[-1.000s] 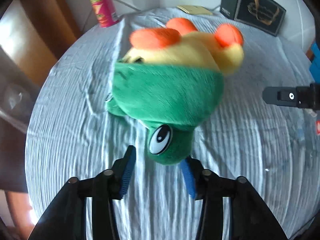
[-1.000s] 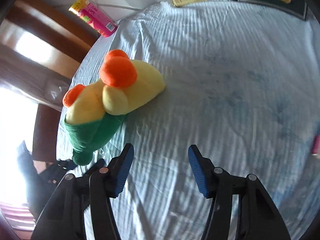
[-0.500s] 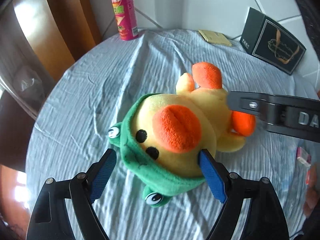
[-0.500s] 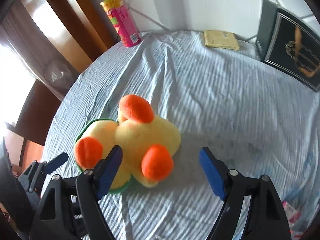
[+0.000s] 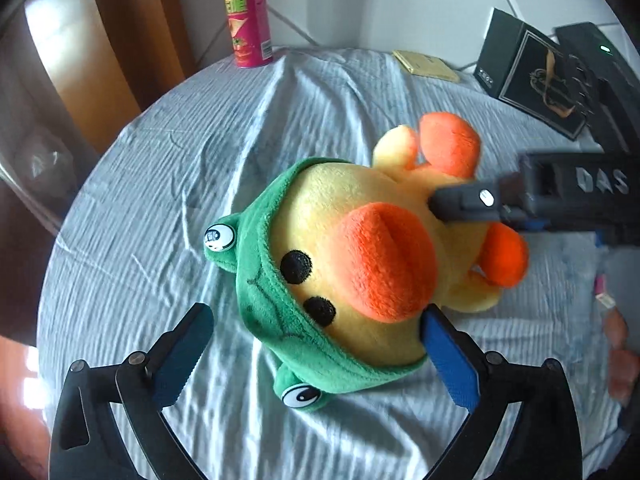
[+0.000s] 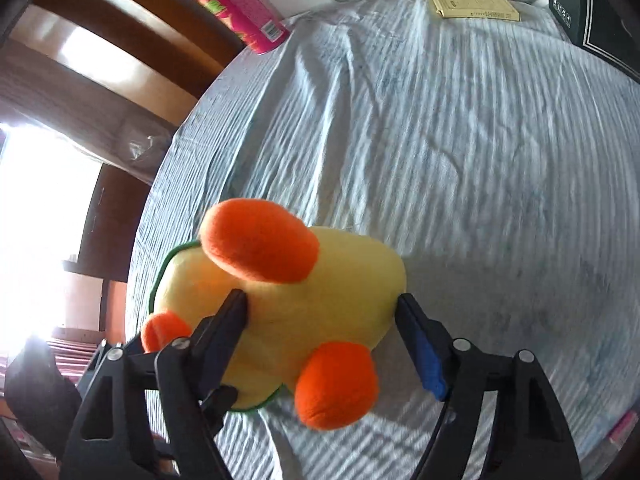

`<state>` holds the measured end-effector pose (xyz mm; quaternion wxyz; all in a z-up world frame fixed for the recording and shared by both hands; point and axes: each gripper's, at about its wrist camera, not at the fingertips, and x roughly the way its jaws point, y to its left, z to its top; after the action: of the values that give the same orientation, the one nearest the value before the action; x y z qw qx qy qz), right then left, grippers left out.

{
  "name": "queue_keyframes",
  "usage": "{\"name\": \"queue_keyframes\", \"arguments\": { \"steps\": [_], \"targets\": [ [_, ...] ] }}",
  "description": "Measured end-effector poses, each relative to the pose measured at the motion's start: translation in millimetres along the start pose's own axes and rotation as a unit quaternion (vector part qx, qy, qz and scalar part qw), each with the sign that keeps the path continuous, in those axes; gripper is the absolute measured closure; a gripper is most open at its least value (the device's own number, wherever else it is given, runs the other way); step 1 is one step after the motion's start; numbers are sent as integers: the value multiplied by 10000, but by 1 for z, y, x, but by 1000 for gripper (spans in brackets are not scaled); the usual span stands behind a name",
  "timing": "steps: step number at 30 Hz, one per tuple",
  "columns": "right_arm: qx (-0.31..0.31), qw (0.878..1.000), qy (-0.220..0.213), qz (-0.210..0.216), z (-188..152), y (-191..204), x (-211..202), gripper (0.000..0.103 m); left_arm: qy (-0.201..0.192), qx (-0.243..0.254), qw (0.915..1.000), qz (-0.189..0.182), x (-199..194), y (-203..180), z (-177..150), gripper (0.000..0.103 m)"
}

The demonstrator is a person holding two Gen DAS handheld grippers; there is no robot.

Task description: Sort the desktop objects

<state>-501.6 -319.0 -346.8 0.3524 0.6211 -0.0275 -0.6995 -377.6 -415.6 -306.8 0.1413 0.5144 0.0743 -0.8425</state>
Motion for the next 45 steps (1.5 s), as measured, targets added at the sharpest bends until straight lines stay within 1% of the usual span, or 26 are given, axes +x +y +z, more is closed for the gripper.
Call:
{"name": "queue_keyframes", "arguments": {
  "steps": [2,3,5,7,10,11,14,15,17,21,23,26,29,32,33,34,35,36,37,38,39,41,43,45],
  "targets": [
    [89,9999,55,90,-12,4,2,33,-77,-46,9999,127,4,1,5,0],
    [93,9998,115,138,-16,7,6,39,-114,-53,9997,187,6,1,8,0],
    [51,9996,211,204,-23,12,12,44,-134,22,9997,191,7,3,11,0],
    [-142,9999,94,0,-24,19,10,44,-146,4,9998,135,6,5,12,0],
    [-652,9970,-76,-409,-20,34,3,44,-155,-76,9998,123,6,5,12,0],
    [-791,9953,-112,-544,-18,37,2,41,-146,-98,9998,115,6,5,12,0],
    [-902,9909,-391,-917,-10,39,-11,27,-77,-110,9999,37,9,3,12,0],
    [-888,9904,-465,-956,-6,37,-15,20,-67,-133,9999,20,10,4,12,0],
    [-835,9899,-489,-1032,5,32,-18,13,-36,-258,9997,-11,11,5,13,0],
    [-1031,9868,-413,-1179,34,30,1,13,76,-519,9985,-123,18,5,15,0],
    [-1168,9858,-357,-1152,41,31,15,13,83,-594,9981,-119,20,3,16,0],
    [-943,9902,-41,-1027,46,24,33,13,157,-729,9971,-158,23,4,18,0],
    [-717,9944,1,-779,43,14,35,13,179,-750,9969,-171,25,0,16,0],
    [-417,9981,33,-454,43,2,39,13,67,-673,9977,-64,28,-6,17,0],
    [-312,9990,39,-331,44,-1,40,8,66,-681,9976,-51,29,-7,18,0],
    [-312,9990,-5,-314,44,0,40,8,65,-689,9976,-39,31,-8,19,0],
    [-409,9981,-1,-458,44,4,40,9,59,-697,9975,-38,31,-8,20,3],
    [-457,9975,-55,-530,43,7,37,15,37,-694,9976,-73,28,-8,19,6],
    [-484,9975,-119,-504,41,9,32,25,27,-662,9978,-95,23,-8,19,12],
    [-524,9973,-204,-472,38,11,24,28,17,-630,9979,-116,19,-7,18,15],
    [-564,9970,-289,-441,35,13,16,30,14,-598,9981,-133,15,-8,18,18],
    [-582,9967,-392,-397,32,16,3,31,10,-514,9986,-126,8,-10,18,20],
    [-565,9966,-478,-357,29,17,-8,32,-150,-416,9990,-88,-6,-13,20,20],
    [-554,9957,-691,-270,26,21,-27,32,-371,-316,9988,-63,-25,-16,25,20]
  ]
}}
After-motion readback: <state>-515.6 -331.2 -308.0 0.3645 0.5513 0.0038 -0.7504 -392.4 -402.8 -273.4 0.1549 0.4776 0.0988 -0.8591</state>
